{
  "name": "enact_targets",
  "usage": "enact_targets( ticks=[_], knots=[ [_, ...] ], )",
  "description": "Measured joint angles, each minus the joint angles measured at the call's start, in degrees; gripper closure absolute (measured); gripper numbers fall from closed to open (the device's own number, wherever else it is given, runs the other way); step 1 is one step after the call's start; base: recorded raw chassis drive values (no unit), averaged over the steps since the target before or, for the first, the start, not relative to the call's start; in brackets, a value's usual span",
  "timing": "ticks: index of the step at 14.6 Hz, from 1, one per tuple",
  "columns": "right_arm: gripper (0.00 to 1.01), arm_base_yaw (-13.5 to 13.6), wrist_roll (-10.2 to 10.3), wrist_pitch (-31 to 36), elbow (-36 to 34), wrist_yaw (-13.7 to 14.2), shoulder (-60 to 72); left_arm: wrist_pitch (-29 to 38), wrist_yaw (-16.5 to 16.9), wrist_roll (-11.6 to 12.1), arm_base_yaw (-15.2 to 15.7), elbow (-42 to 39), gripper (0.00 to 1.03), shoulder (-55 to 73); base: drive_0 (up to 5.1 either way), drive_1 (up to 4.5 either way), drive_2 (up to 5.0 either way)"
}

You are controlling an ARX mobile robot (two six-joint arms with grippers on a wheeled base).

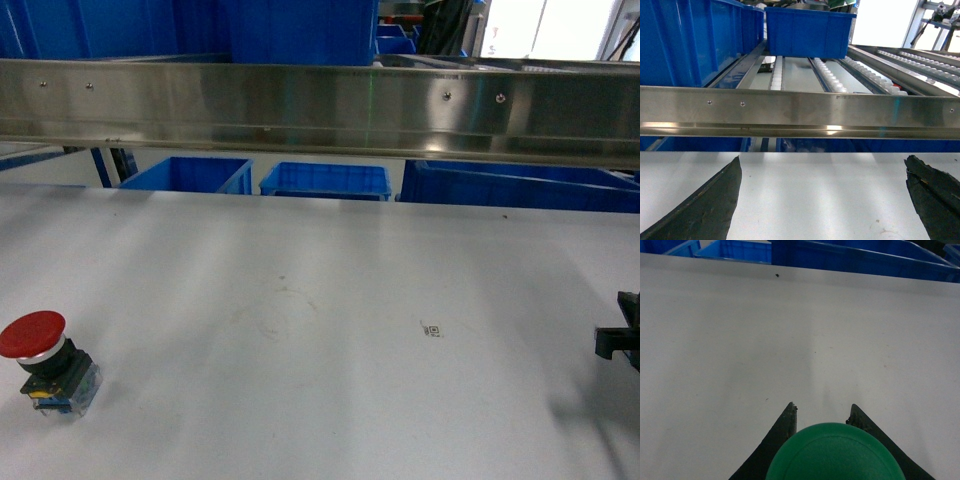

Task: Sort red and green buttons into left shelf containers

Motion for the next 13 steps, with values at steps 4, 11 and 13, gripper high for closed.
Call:
enact_targets(
  ticks=[4,11,13],
  knots=[
    [0.74,-0.55,-0.76,-8.57,-11.98,-2.03,-26.58,0.02,0.0,0.0,0.0,0.0,0.05,0.0,0.0,0.0,0.0],
    [0.74,-2.12,0.9,-31.45,-15.45,-3.17,-62.84,1.53,-0.7,0.0,-0.35,-1.86,0.05,3.02,0.0,0.0,0.0],
    [0.74,-2.12,0.9,-31.23,-15.45,-3.17,-63.17,2.75,-2.69,0.35,-1.7,-3.74,0.05,9.18,0.0,0.0,0.0]
  ],
)
